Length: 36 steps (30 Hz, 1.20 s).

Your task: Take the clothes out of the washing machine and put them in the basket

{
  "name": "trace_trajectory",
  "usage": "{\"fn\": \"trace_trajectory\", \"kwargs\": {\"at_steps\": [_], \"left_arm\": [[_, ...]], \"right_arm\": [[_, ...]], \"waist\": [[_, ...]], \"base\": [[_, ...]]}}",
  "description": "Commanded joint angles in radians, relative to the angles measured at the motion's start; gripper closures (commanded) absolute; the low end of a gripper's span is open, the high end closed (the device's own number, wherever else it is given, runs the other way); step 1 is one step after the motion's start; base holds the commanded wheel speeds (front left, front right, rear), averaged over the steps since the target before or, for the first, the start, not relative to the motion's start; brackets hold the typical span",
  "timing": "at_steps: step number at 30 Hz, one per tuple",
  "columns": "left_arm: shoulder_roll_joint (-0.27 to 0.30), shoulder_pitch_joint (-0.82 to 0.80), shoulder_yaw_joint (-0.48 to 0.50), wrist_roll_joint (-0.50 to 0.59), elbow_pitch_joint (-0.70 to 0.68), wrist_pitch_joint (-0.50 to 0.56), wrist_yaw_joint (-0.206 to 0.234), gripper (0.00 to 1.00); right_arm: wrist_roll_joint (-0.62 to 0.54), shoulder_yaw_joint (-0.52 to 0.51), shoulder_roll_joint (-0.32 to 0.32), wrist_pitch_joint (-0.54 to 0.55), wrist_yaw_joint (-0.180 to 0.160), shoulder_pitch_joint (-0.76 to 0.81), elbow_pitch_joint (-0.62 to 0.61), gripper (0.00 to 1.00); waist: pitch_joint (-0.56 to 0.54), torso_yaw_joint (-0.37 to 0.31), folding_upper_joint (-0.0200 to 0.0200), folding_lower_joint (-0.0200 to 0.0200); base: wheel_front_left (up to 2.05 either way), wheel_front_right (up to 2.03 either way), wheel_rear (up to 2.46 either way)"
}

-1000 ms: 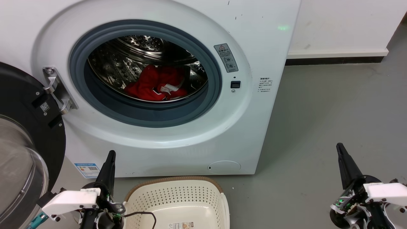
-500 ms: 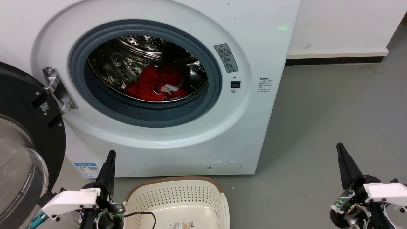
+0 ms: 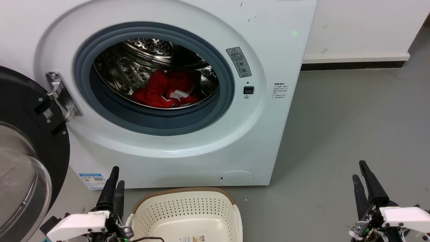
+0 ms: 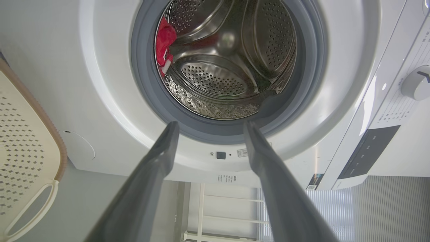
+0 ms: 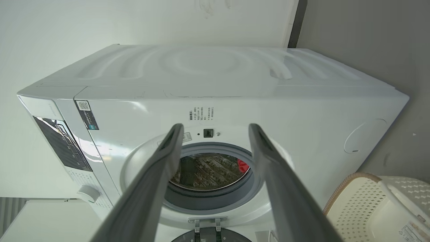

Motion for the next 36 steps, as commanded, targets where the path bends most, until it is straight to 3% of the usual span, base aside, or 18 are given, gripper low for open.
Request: {"fn": "trace_trajectory", "kwargs": {"at_steps": [1, 15, 29, 36], "left_arm": [[0.002, -0.003, 0.001, 0.019, -0.020, -0.013, 0.000, 0.00], [0.002, -0.003, 0.100, 0.234, -0.047, -0.070, 0.026, 0.00], [0.003, 0.014, 0.099, 0.525, -0.234, -0.123, 0.152, 0.00], [0.003, 0.037, 0.056, 0.653, -0.304, -0.147, 0.182, 0.00]], "right_arm": [[-0.026, -0.003, -0.002, -0.013, 0.000, -0.001, -0.018, 0.00], [-0.318, -0.057, -0.001, -0.070, 0.000, 0.008, -0.046, 0.00], [-0.738, -0.025, -0.001, -0.124, 0.000, 0.017, -0.200, 0.00], [-0.936, 0.018, -0.001, -0.147, 0.000, 0.032, -0.265, 0.00]], "waist": [[-0.001, 0.000, -0.0001, 0.0000], [-0.006, -0.003, -0.0001, 0.0000], [-0.005, -0.005, -0.0001, 0.0000], [-0.006, -0.007, -0.0001, 0.0000]], "base": [[0.00, 0.00, 0.00], [0.00, 0.00, 0.00], [0.00, 0.00, 0.00], [0.00, 0.00, 0.00]]}}
